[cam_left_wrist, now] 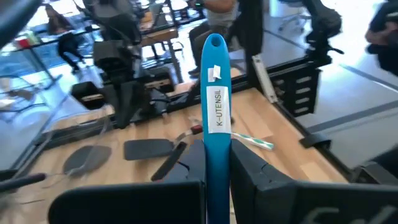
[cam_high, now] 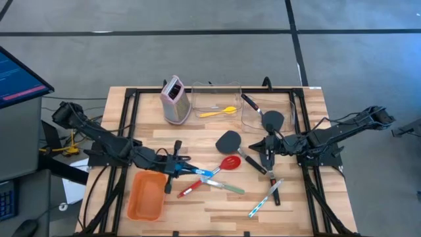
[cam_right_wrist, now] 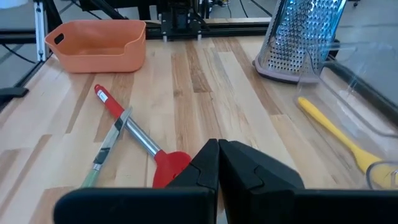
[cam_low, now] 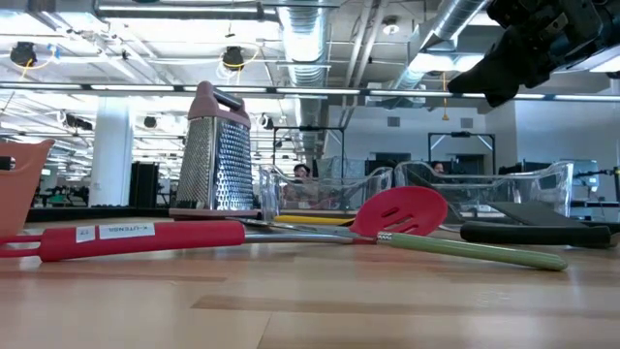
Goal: Pick & Place Kitchen Items
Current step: Put the blue serving spoon into the left transparent bin
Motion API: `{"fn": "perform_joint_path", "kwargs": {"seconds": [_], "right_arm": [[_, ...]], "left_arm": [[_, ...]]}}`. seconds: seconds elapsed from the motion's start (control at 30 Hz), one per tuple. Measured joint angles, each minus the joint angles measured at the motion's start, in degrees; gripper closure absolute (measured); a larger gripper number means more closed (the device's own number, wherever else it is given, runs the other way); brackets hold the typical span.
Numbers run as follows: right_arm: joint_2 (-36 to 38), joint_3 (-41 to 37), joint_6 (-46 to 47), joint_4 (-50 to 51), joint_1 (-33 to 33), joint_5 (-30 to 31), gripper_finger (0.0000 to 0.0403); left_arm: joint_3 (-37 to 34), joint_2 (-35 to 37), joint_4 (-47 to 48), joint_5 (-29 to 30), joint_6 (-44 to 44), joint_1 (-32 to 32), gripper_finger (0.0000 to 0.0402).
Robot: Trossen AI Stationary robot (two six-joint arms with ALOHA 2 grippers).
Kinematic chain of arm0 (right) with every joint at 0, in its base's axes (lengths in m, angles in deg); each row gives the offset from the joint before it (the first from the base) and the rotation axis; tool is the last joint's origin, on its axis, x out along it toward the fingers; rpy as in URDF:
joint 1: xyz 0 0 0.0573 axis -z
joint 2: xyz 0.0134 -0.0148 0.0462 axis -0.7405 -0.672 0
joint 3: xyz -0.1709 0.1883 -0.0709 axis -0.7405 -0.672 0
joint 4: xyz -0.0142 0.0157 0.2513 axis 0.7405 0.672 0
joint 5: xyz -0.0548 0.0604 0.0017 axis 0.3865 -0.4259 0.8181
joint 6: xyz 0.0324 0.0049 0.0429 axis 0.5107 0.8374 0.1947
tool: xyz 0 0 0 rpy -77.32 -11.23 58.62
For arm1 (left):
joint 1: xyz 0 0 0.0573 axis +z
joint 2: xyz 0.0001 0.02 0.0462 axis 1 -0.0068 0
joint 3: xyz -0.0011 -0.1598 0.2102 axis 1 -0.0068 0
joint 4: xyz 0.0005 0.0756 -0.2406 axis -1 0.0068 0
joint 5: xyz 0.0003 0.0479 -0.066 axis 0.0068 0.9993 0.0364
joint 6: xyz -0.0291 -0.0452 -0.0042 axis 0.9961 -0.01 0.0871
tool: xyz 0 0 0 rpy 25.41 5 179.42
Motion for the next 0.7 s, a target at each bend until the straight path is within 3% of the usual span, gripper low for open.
{"fn": "perform_joint_path", "kwargs": {"seconds": [0.13,0.33,0.43,0.57,0.7], "right_arm": [[0.0,0.0,1.6,1.2,0.0,0.0,0.0401],[0.0,0.0,-0.6,2.1,0.0,0.0,0.0401],[0.0,0.0,-3.3,2.1,0.1,0.1,0.0401],[0.0,0.0,-7.2,2.0,0.2,0.2,0.0401],[0.0,0.0,-7.5,2.9,0.2,0.2,0.0401]], "left_arm": [[0.0,0.0,-0.1,3.3,0.1,0.0,0.0392],[0.0,0.0,-0.5,16.3,0.2,1.2,0.0392],[0.0,0.0,-2.2,19.1,0.2,4.7,0.0393],[0.0,-1.3,-6.6,17.2,-2.5,11.5,0.0393],[0.1,-5.5,-17.8,5.4,-10.0,19.2,0.0393]]}}
